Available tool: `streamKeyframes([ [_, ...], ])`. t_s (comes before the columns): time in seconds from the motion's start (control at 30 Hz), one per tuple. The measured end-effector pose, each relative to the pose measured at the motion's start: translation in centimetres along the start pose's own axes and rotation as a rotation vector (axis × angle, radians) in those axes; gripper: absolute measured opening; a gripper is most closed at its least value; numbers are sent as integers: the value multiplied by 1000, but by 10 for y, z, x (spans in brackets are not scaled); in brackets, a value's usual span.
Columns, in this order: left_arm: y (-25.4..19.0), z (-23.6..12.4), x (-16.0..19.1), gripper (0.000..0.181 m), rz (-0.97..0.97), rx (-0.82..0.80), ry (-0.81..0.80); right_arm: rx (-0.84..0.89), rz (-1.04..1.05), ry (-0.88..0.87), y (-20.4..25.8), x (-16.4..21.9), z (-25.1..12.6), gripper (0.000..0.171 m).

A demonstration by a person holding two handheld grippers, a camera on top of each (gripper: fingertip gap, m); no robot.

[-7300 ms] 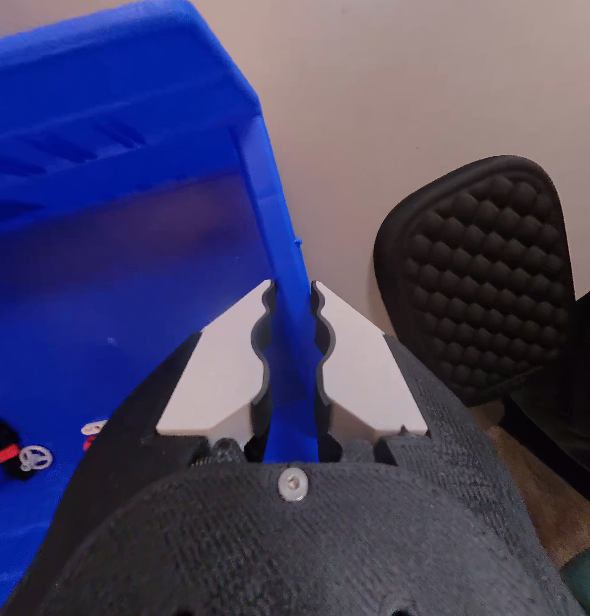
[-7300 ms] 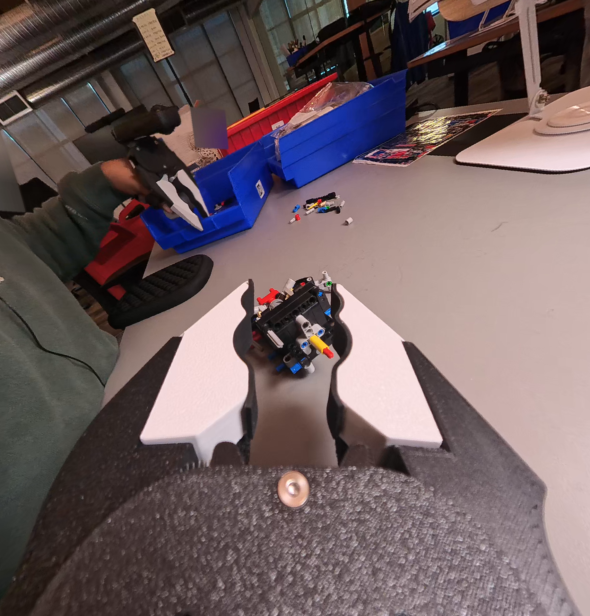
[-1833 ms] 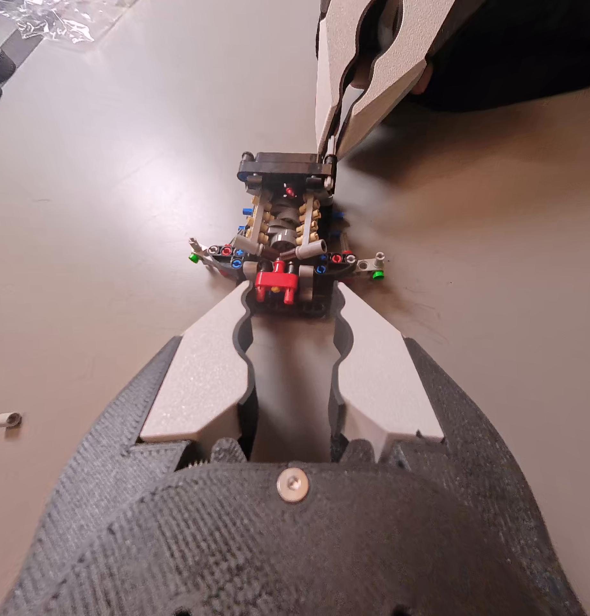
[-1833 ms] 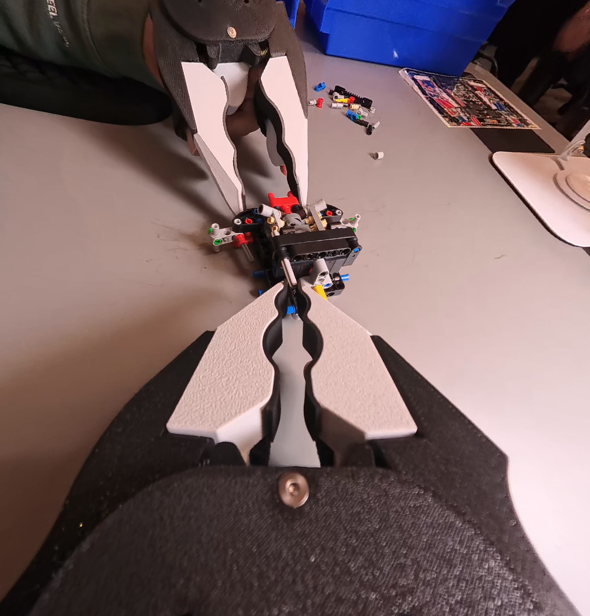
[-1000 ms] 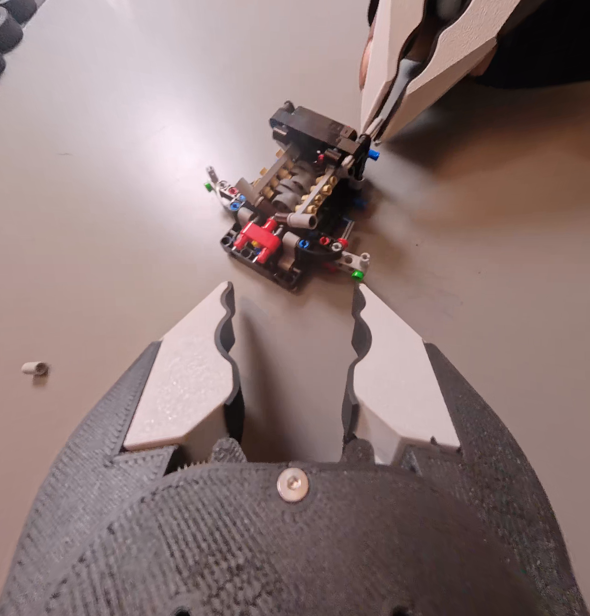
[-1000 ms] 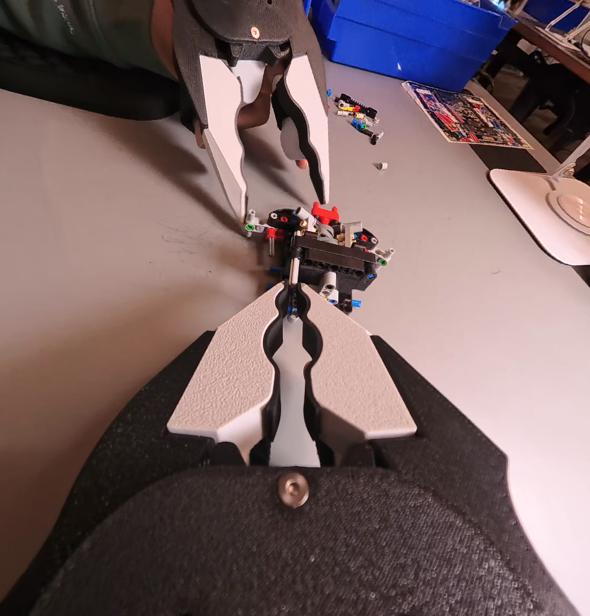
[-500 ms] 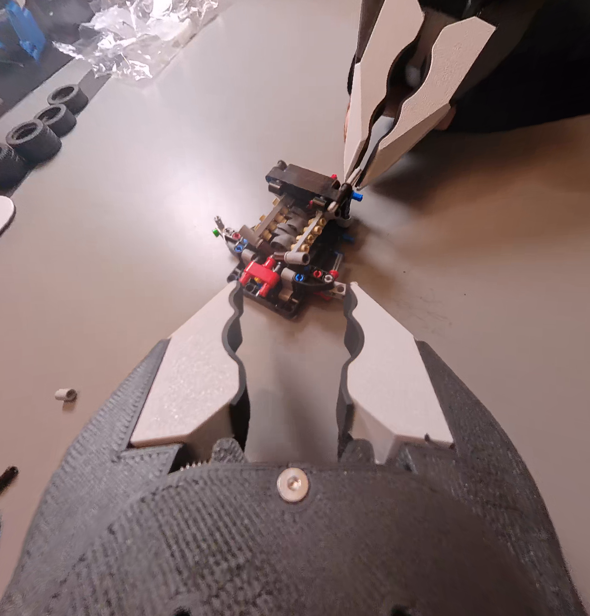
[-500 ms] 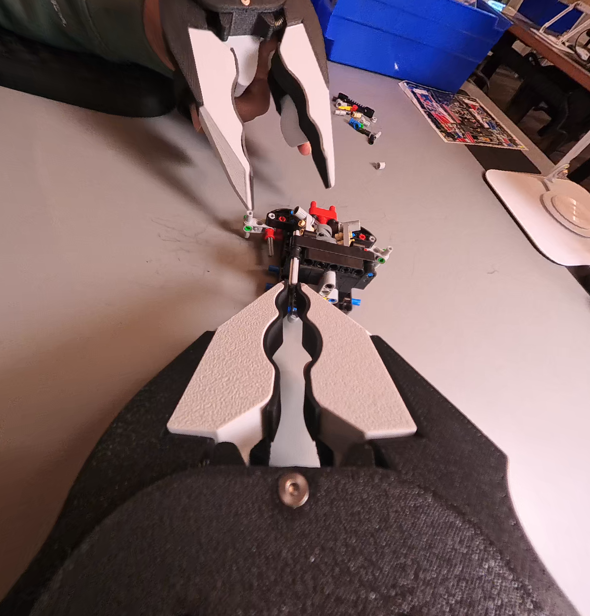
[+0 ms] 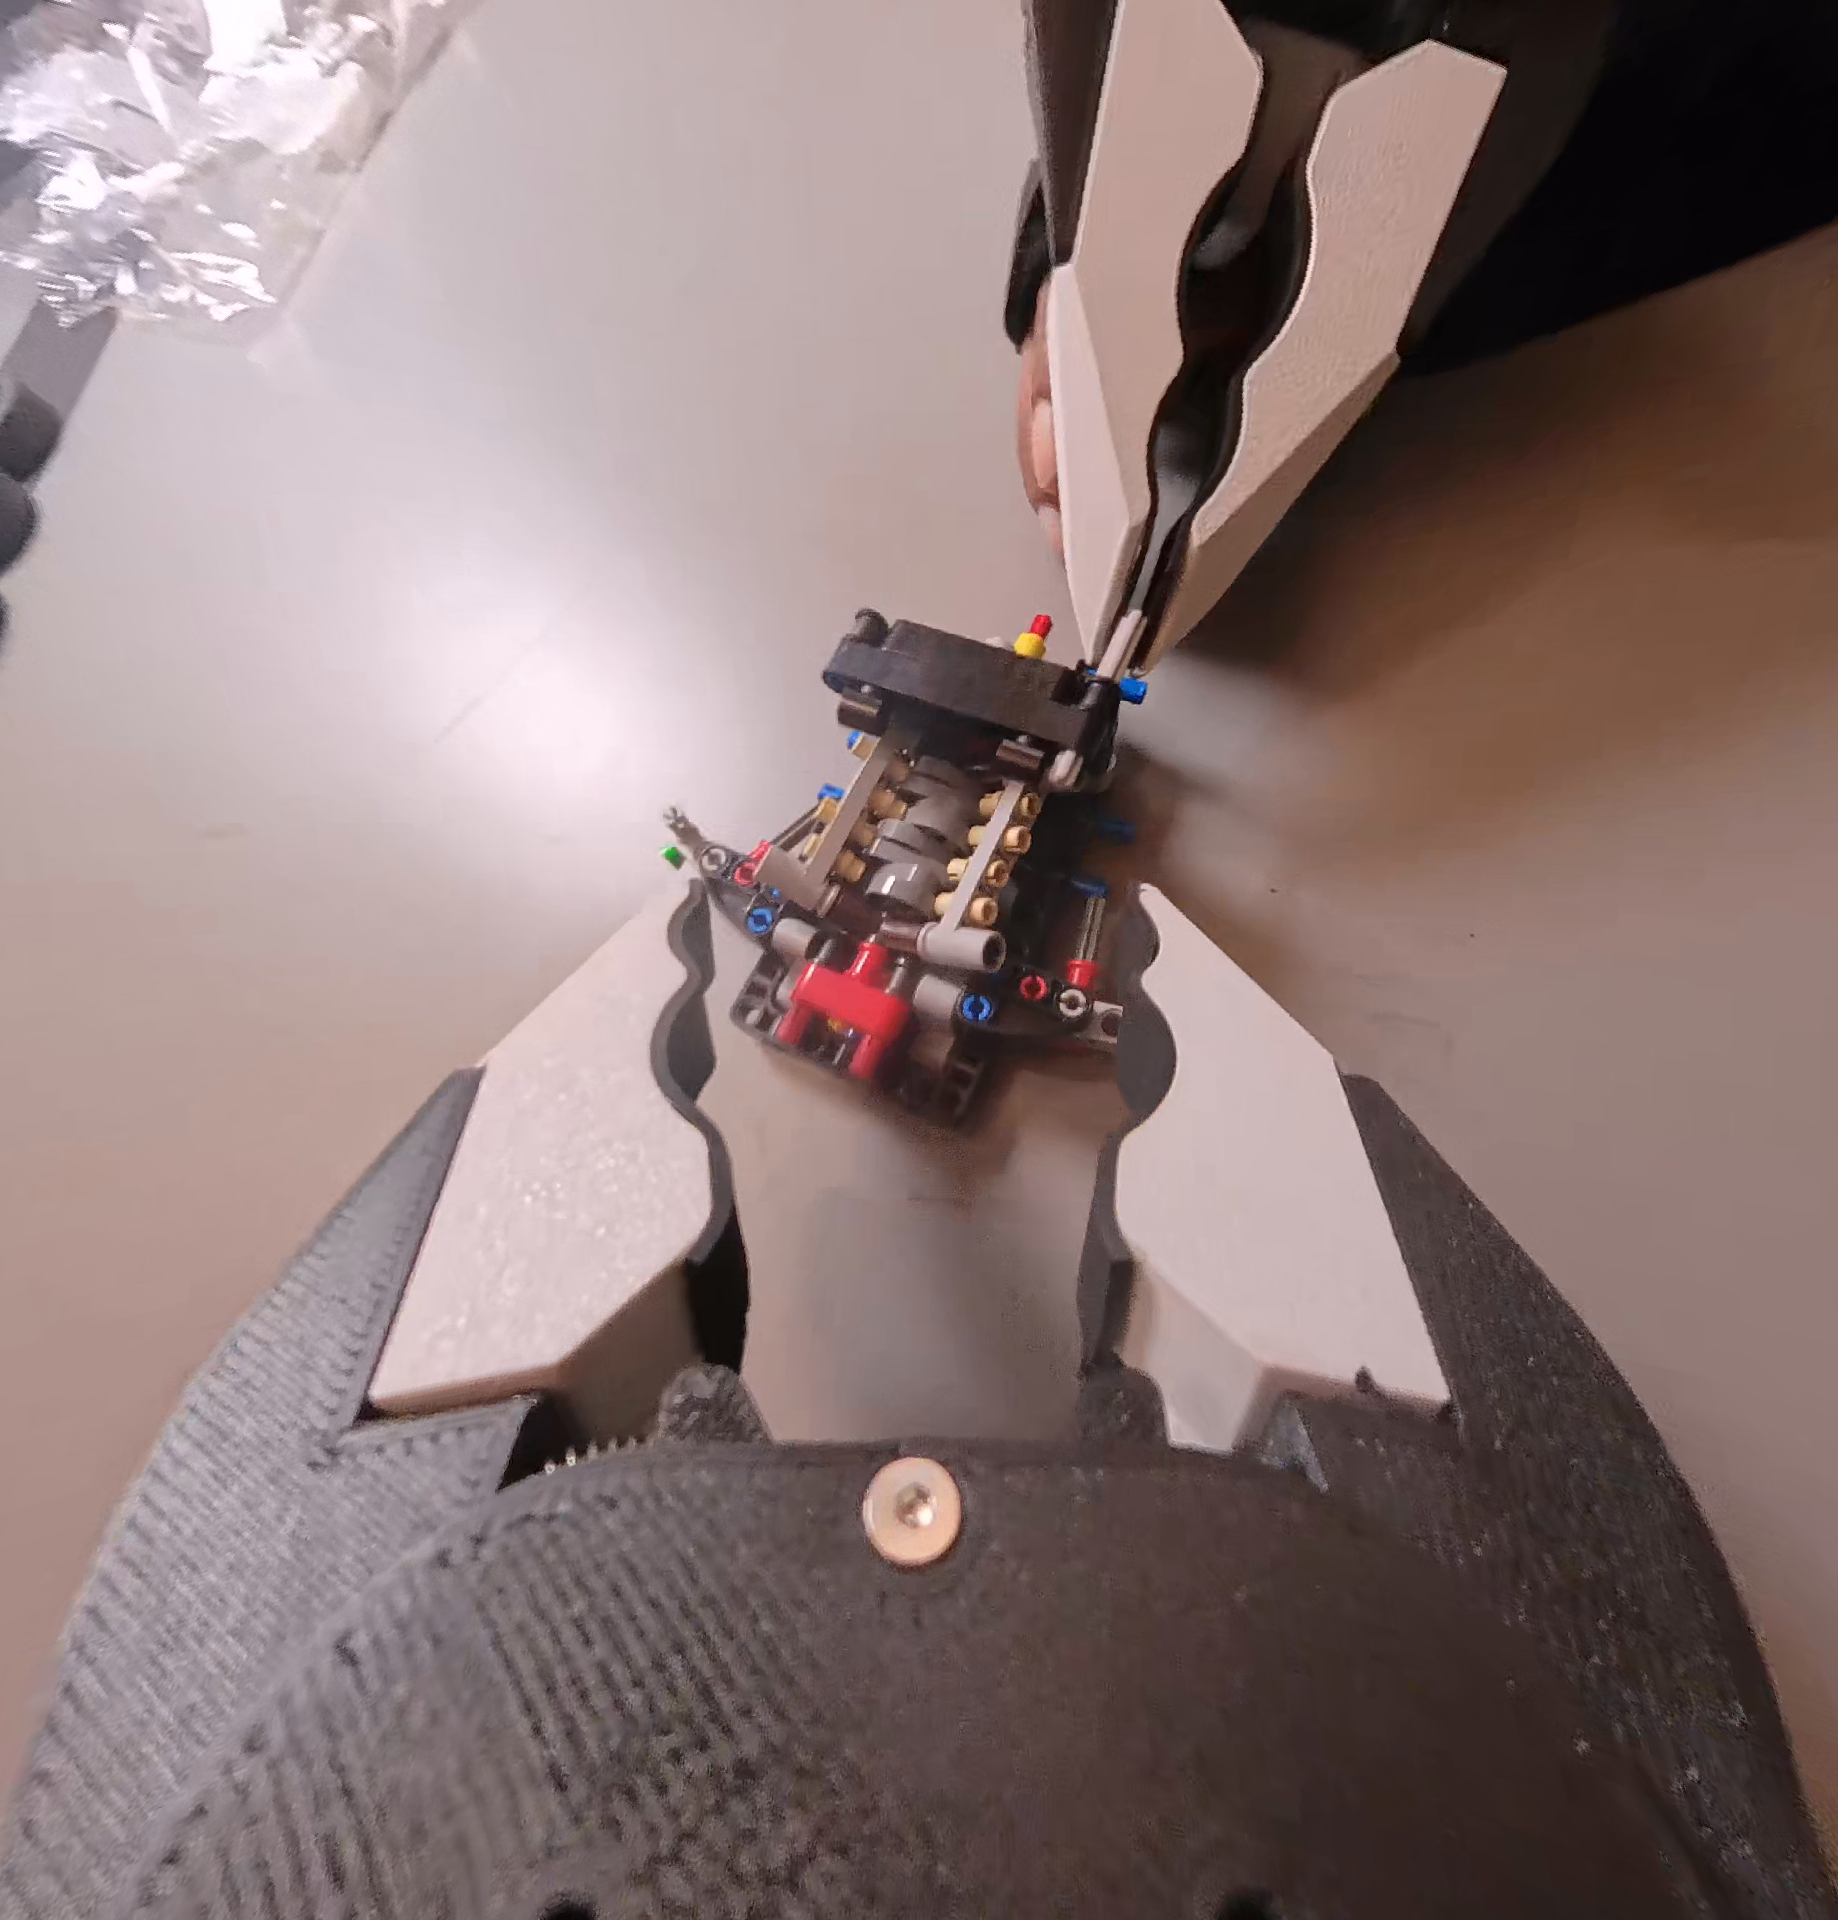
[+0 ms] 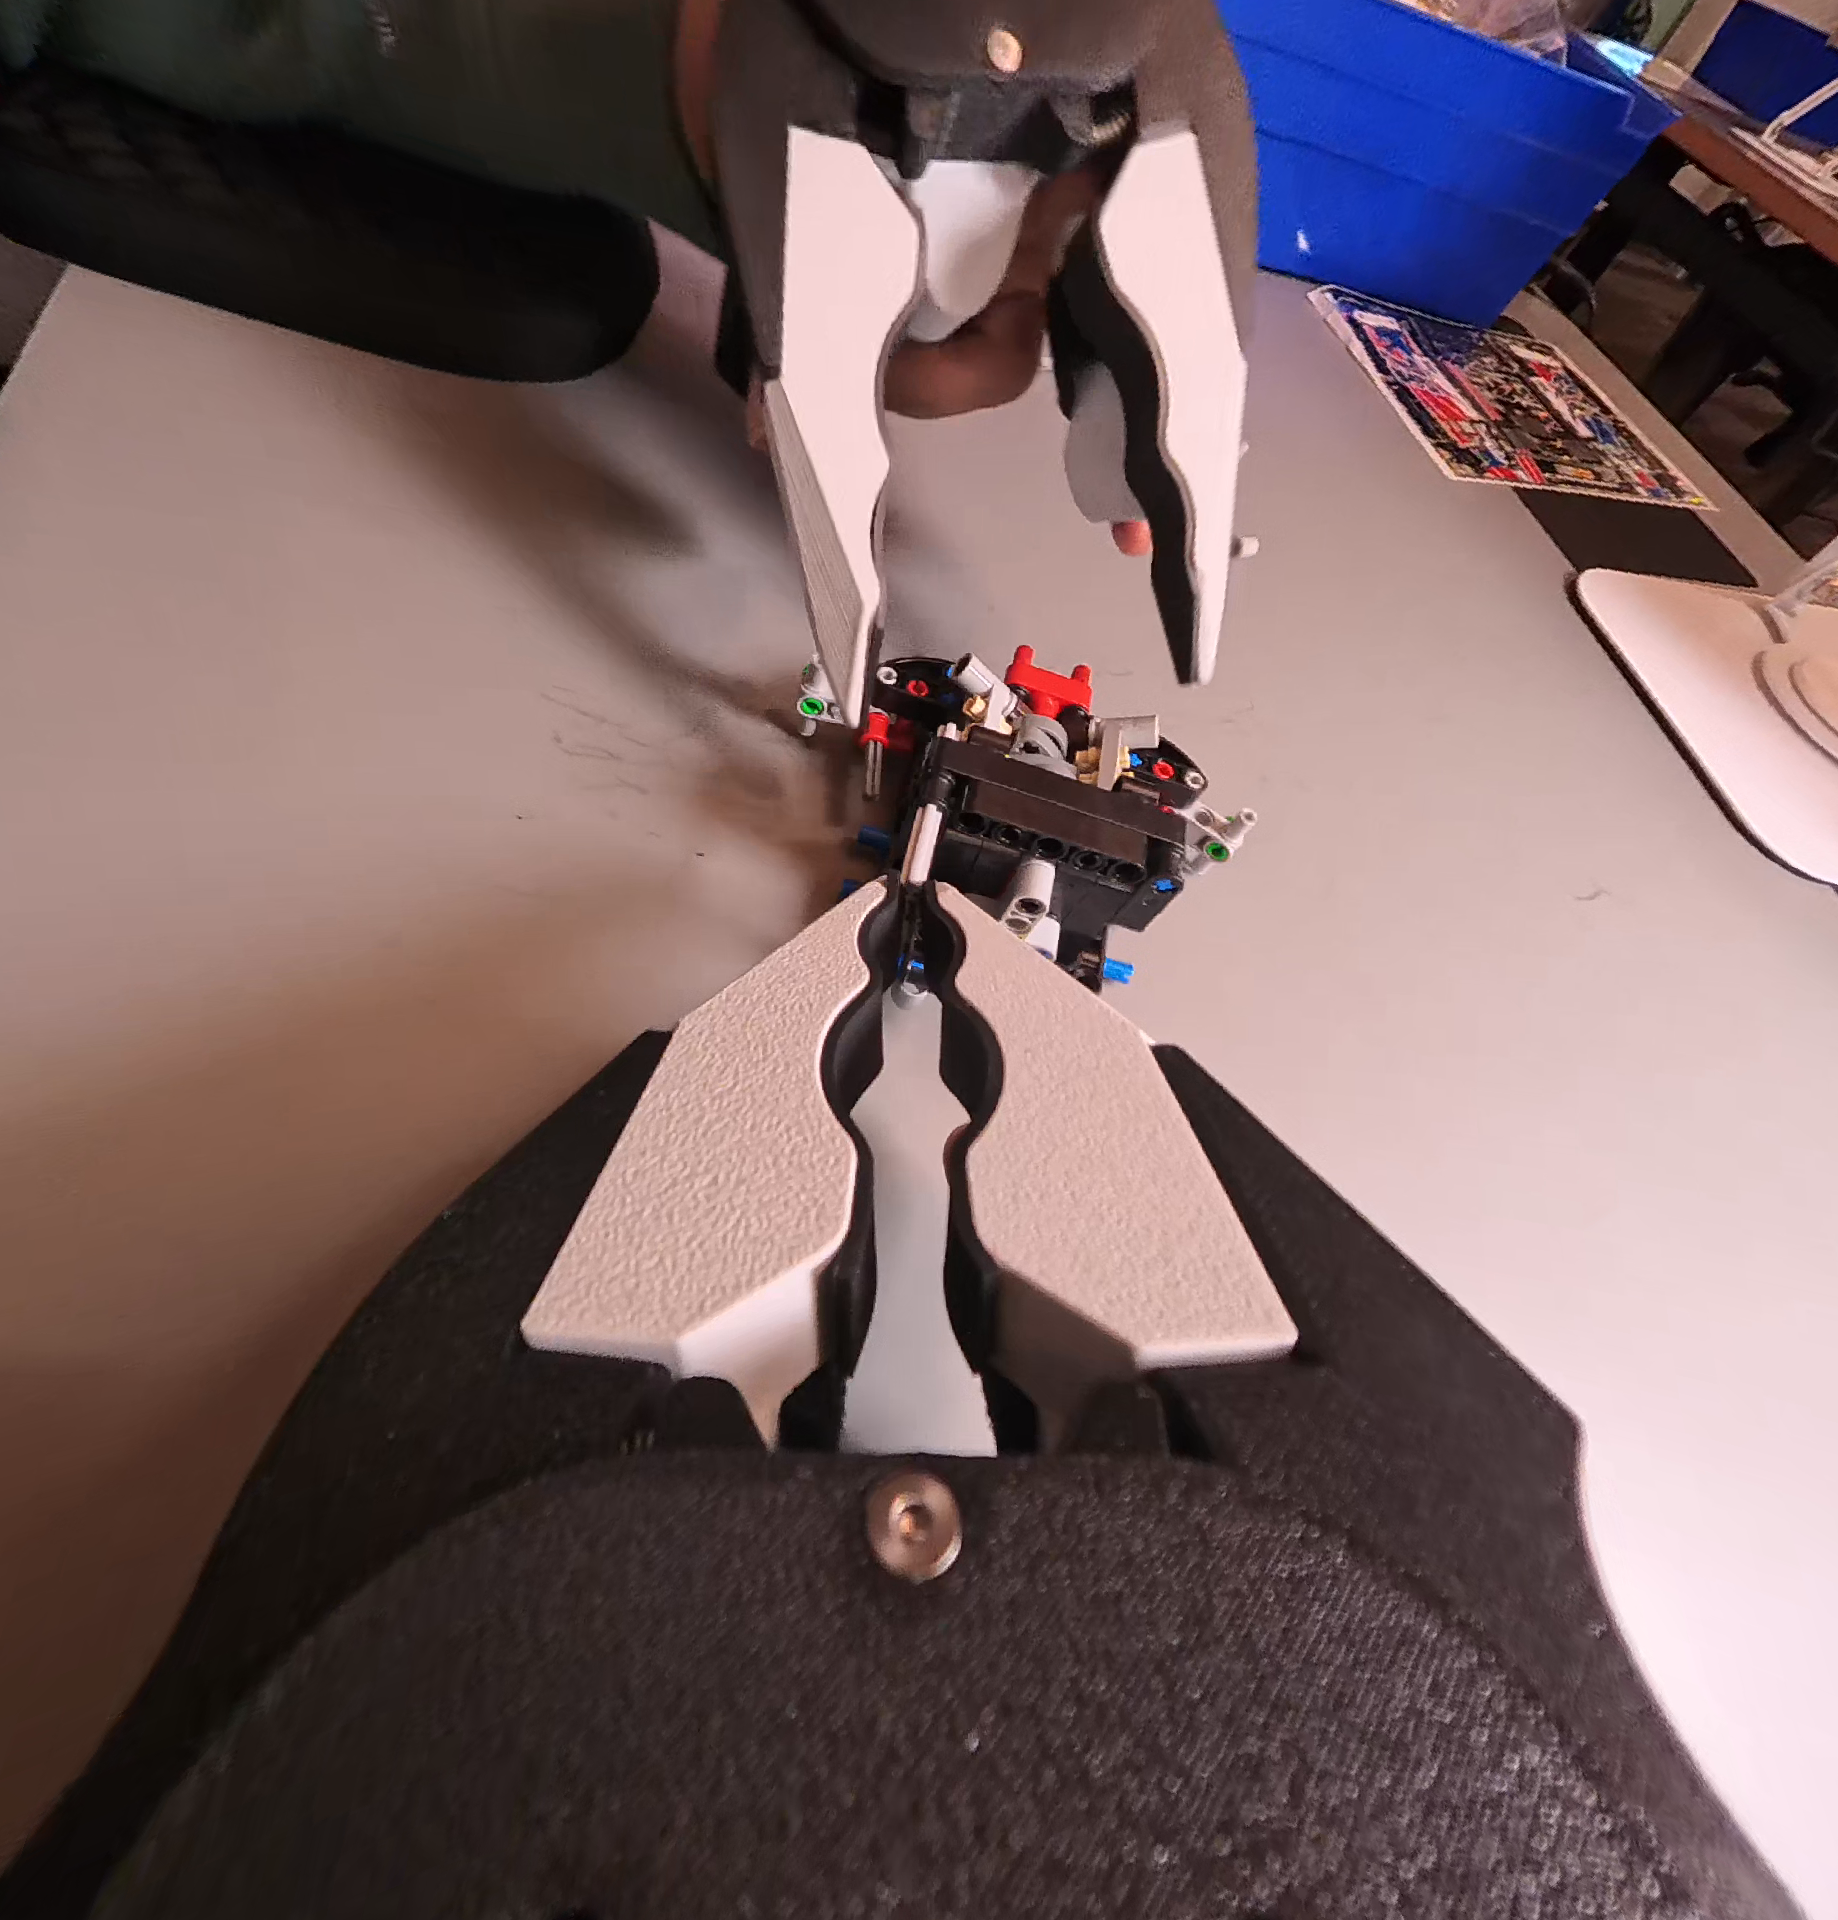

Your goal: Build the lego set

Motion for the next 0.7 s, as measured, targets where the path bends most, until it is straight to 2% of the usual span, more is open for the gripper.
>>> streamKeyframes([
  [0.2,1,22,-3,78,132,121,82,-33,-4,-4,2,0,0,0],
  [0.6,14,30,-6,84,199,209,20,-86,25,10,2,0,0,0],
  [0.7,8,38,-4,80,221,247,33,-103,35,15,2,0,0,0],
])
Point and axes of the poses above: each gripper's, where its closed fingertips meet, z out along the fingers, x out of its underside, y = z × x across the jaws, the point moved 6 cm from there along -z, back along the fingers, and after that the axes turned 14 degrees about z, right-handed, at the moved point
